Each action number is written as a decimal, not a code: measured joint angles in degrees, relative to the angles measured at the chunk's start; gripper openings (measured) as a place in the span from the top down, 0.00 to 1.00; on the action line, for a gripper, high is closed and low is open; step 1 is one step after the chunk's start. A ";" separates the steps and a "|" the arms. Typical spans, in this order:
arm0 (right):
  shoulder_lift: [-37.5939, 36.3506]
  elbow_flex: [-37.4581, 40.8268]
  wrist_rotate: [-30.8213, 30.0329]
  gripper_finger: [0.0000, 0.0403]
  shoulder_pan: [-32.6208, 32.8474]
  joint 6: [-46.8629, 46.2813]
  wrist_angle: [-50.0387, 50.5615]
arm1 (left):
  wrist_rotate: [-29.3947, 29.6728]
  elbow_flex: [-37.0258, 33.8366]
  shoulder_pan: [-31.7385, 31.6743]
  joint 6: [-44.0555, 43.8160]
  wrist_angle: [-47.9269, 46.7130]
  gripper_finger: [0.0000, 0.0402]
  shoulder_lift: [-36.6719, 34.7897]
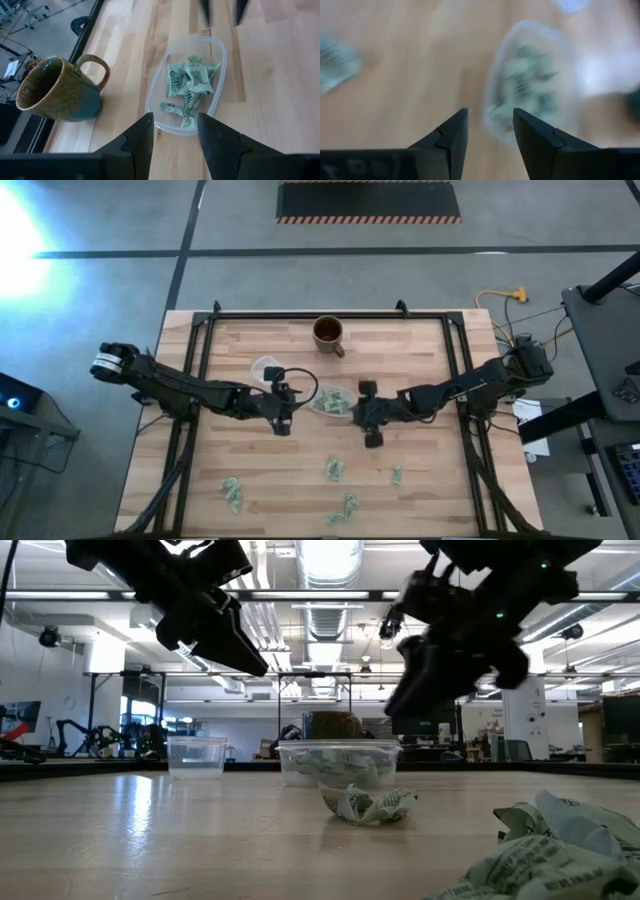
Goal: Pick and place Stevia / Truvia into bins
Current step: Put the green stevia packet into the transparent container
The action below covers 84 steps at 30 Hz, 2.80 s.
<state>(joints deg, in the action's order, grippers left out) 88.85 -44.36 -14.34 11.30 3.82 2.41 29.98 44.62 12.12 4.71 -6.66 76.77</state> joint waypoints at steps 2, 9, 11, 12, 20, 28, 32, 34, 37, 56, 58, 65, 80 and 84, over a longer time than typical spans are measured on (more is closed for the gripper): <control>-0.51 0.00 3.59 0.65 1.23 -1.49 3.47 | 0.00 0.00 0.00 0.00 0.03 0.66 0.00; -3.04 0.00 11.89 0.69 7.09 -9.82 11.45 | 0.00 -0.01 0.00 0.00 0.15 0.66 0.00; -3.74 0.00 13.96 0.70 9.08 -13.26 12.91 | -0.02 -0.02 0.00 0.00 0.14 0.66 0.00; -4.13 -0.01 14.75 0.70 10.09 -15.14 13.93 | -0.01 -0.02 0.00 0.00 0.18 0.66 0.00; -5.21 -0.03 15.87 0.73 19.23 -29.20 18.91 | -0.02 -0.02 0.00 0.00 0.36 0.66 0.02; -3.11 0.10 9.56 0.75 24.85 -33.93 19.54 | -0.05 -0.02 0.00 -0.99 1.60 0.66 0.02; -1.74 0.26 6.19 0.72 25.62 -37.80 22.50 | -0.07 -0.02 0.07 -1.38 1.53 0.66 0.02; -1.61 0.40 6.63 0.71 25.61 -40.04 23.37 | -0.07 -0.02 0.07 -1.40 1.56 0.66 0.02; -1.56 0.73 8.58 0.68 25.65 -42.53 23.72 | -0.09 -0.02 0.07 -1.40 1.56 0.66 0.02; -1.54 5.15 7.72 0.66 27.83 -44.41 16.06 | -0.08 -0.02 0.04 -1.46 1.57 0.66 0.02; -1.54 5.58 7.72 0.67 27.83 -44.59 15.53 | -0.07 -0.02 0.04 -1.46 1.57 0.66 0.02; -1.56 7.27 7.70 0.70 27.83 -47.60 14.87 | -0.07 -0.02 0.04 -1.44 1.57 0.66 0.02; -1.48 7.37 5.86 0.96 28.48 -43.30 12.55 | -0.07 -0.02 0.00 -1.44 1.56 0.66 0.02; -1.52 6.56 1.97 0.96 28.45 -40.39 12.24 | -0.07 -0.02 0.00 -1.42 1.57 0.66 0.04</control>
<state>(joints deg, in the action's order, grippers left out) 87.33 -37.80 -12.37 39.75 -36.57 14.65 29.91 44.60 12.12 3.29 -5.08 76.82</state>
